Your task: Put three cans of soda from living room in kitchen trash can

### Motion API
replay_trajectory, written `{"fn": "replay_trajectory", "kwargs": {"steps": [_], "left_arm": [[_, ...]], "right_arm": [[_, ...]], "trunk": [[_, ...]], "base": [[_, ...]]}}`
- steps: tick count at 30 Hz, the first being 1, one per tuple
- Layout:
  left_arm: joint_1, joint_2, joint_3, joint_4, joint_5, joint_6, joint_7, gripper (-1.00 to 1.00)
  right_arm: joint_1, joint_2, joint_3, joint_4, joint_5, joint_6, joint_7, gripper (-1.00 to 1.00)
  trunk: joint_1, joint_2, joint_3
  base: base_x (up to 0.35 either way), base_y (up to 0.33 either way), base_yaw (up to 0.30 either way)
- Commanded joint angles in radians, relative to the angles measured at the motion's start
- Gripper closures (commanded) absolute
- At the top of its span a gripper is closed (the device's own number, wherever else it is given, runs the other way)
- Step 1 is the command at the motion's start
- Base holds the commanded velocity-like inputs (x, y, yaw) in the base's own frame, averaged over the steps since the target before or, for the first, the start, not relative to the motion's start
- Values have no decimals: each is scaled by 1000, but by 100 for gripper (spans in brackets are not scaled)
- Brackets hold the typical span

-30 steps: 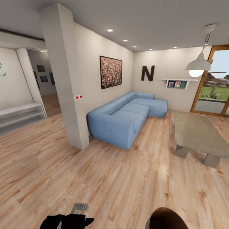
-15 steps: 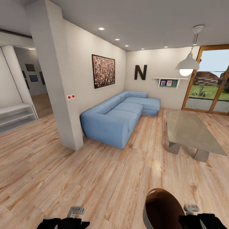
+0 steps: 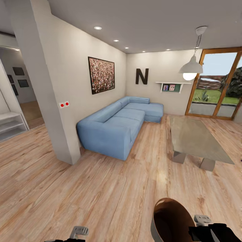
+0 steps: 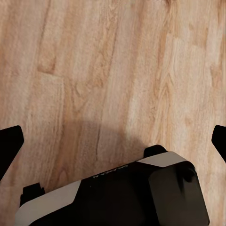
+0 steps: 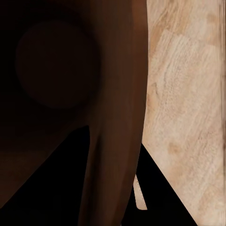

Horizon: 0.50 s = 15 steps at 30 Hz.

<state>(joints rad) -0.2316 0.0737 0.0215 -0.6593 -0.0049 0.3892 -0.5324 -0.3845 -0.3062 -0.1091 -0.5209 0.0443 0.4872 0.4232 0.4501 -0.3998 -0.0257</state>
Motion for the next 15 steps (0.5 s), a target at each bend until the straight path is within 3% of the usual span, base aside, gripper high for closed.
{"fn": "replay_trajectory", "kwargs": {"steps": [1,15], "left_arm": [[0,0,0,1,0,-1,0,-100],[0,0,-3,3,0,-16,0,-100]], "right_arm": [[0,-1,-1,0,-16,3,7,100],[2,-4,-3,1,-16,3,8,100]], "trunk": [[0,0,0],[0,0,0]], "base": [[302,-104,-242],[251,-179,-248]]}}
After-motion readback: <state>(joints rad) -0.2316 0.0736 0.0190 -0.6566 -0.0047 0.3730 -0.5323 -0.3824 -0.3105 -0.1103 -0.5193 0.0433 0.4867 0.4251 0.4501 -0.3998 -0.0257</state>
